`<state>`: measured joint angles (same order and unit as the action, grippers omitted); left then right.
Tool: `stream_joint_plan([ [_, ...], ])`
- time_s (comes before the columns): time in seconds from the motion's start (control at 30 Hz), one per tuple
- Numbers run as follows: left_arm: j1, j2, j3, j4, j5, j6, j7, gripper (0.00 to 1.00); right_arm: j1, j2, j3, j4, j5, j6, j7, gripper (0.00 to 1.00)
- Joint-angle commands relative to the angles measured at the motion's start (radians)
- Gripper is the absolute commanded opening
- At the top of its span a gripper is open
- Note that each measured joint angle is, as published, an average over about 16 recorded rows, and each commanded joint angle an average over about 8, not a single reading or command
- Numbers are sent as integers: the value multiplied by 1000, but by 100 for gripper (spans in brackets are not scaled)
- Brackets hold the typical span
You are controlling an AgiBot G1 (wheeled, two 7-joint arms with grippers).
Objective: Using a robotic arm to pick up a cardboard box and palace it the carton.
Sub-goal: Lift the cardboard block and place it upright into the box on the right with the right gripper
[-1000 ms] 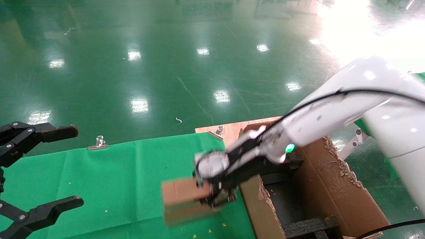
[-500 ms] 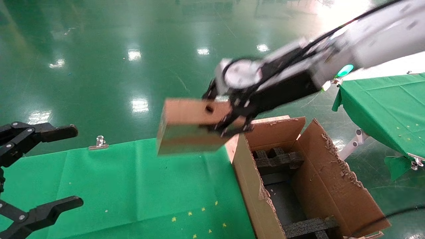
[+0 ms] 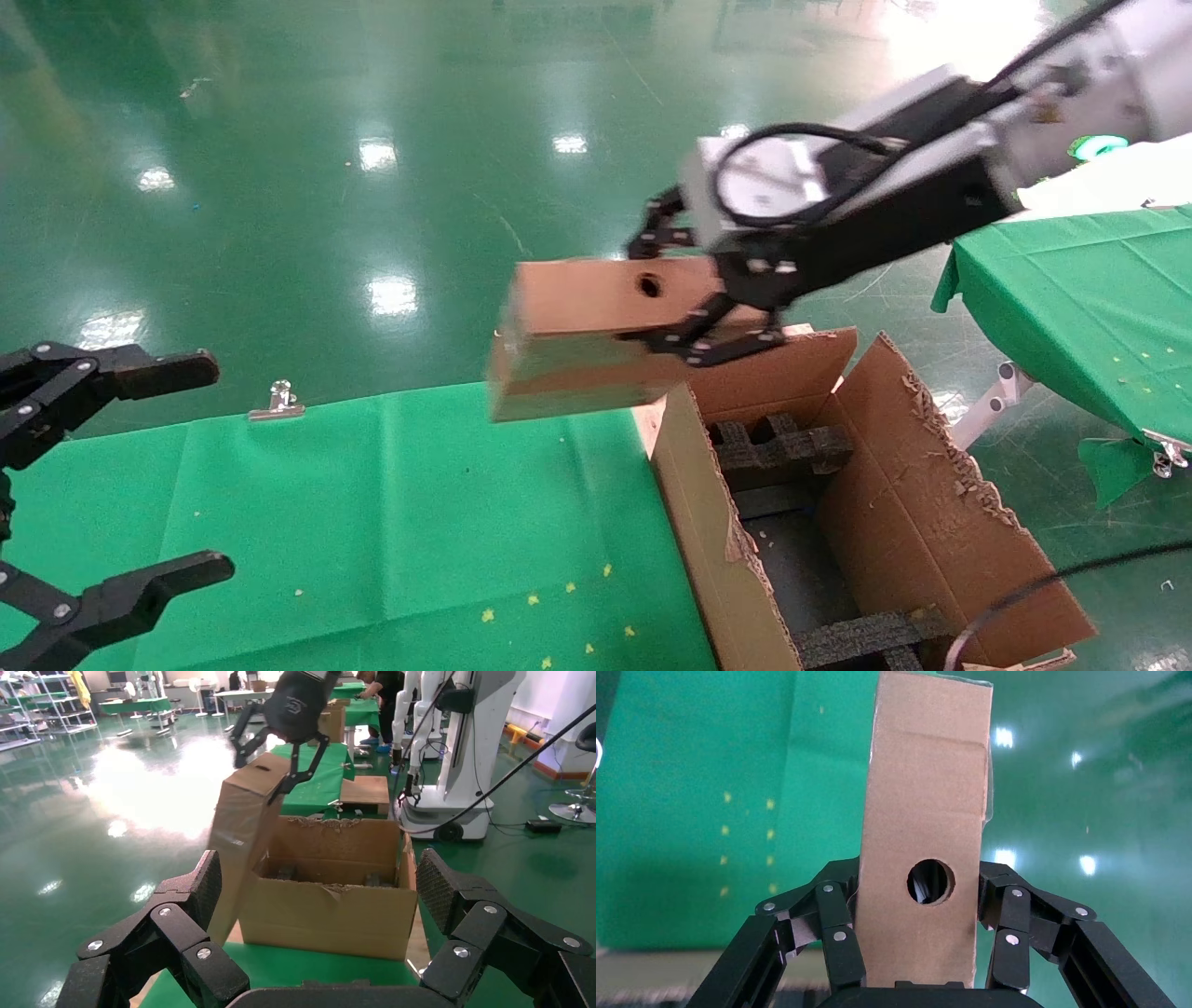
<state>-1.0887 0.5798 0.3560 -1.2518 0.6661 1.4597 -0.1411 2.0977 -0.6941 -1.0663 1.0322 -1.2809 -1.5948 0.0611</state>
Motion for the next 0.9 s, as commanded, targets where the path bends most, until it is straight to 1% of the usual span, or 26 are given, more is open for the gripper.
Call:
stream_joint_plan([
  [0.03,0,0,0,0,0,0,0,100,17,26,-31,-2,17,-1,-12,0],
  [0.3,0,0,0,0,0,0,0,100,118,184,-187,-8,10,-3,-54,0],
  [0.53,0,0,0,0,0,0,0,100,195,295,-310,-62,-15,-2,-105,0],
  [0.7,0,0,0,0,0,0,0,100,218,335,-378,-111,-5,1,-144,0],
  [0.9,0,0,0,0,0,0,0,100,226,347,-424,-151,21,2,-165,0],
])
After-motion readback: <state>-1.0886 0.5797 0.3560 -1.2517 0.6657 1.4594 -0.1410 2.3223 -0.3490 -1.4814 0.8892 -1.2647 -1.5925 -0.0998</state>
